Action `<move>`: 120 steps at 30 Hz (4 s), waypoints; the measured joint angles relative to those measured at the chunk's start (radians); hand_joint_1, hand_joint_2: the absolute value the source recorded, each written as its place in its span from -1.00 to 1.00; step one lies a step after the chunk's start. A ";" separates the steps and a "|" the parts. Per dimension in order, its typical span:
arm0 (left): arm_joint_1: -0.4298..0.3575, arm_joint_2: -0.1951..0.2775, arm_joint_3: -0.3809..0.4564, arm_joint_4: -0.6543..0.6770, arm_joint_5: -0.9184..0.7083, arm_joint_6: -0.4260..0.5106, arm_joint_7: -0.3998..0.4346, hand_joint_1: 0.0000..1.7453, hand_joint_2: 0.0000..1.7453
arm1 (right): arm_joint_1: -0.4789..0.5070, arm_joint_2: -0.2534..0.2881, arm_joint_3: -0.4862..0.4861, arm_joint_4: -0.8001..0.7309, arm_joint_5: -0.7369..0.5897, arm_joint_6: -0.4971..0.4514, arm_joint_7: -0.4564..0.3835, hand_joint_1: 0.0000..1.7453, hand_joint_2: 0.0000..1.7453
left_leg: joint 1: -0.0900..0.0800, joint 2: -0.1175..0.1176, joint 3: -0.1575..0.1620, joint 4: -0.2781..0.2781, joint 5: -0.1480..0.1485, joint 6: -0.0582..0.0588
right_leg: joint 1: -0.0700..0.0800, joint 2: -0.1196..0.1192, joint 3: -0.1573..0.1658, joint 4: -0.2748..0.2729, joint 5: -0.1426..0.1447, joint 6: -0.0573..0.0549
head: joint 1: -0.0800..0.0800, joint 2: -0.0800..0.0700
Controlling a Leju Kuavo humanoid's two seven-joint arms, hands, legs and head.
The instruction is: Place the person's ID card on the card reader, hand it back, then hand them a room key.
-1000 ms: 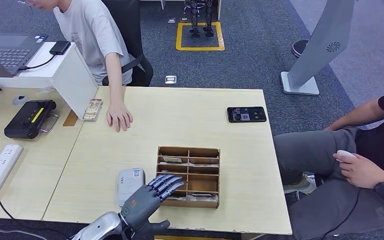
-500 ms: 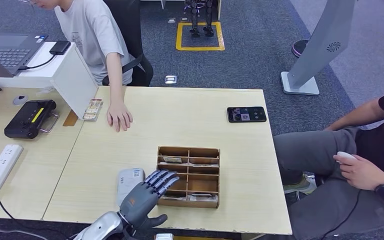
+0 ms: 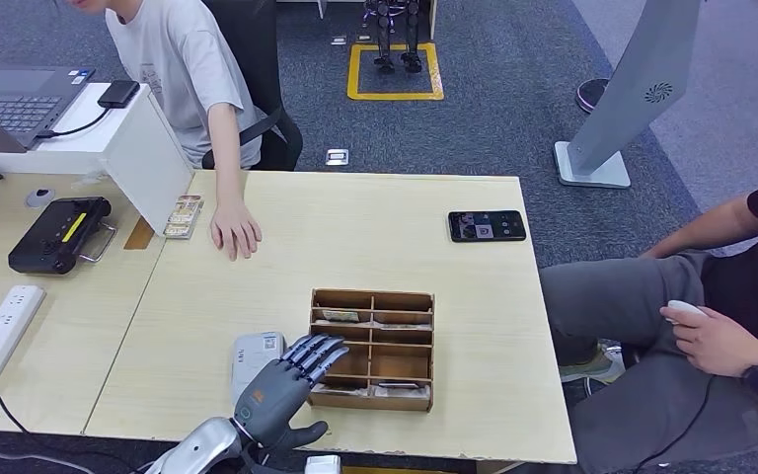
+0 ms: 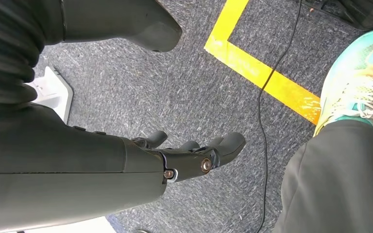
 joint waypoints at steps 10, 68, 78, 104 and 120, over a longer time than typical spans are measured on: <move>0.002 -0.002 0.007 0.007 0.003 0.000 -0.004 -1.00 1.00 | -0.002 0.000 0.000 0.001 0.000 0.000 0.000 -1.00 1.00 | 0.000 0.000 0.000 0.000 0.000 0.000 | 0.000 0.000 0.000 0.000 0.000 0.000 | 0.000 0.000; 0.011 0.000 0.007 0.008 0.085 -0.050 -0.061 1.00 1.00 | -0.003 0.000 0.000 0.004 -0.002 -0.004 0.000 -1.00 1.00 | 0.000 0.000 0.000 0.000 0.000 0.000 | 0.000 0.000 0.000 0.000 0.000 0.000 | 0.000 0.000; 0.010 0.001 0.007 0.009 0.094 -0.053 -0.059 1.00 1.00 | -0.009 0.000 -0.030 -0.024 -0.063 -0.004 -0.050 -1.00 1.00 | 0.000 0.000 0.000 0.000 0.000 0.000 | 0.000 0.000 0.001 0.000 0.000 0.000 | 0.000 0.000; 0.010 0.001 0.007 0.009 0.096 -0.052 -0.059 1.00 1.00 | -0.005 0.000 -0.035 -0.036 -0.064 -0.003 -0.051 -1.00 1.00 | 0.000 0.000 0.001 0.000 0.000 0.000 | 0.000 0.000 0.001 0.000 0.000 0.000 | 0.000 0.000; -0.141 0.194 0.204 -0.314 0.493 -0.238 -0.228 1.00 1.00 | -0.002 0.000 -0.035 -0.037 -0.068 0.029 -0.054 -1.00 1.00 | 0.002 -0.001 0.000 0.000 0.003 -0.001 | 0.002 -0.001 0.000 0.001 0.002 -0.002 | -0.001 0.000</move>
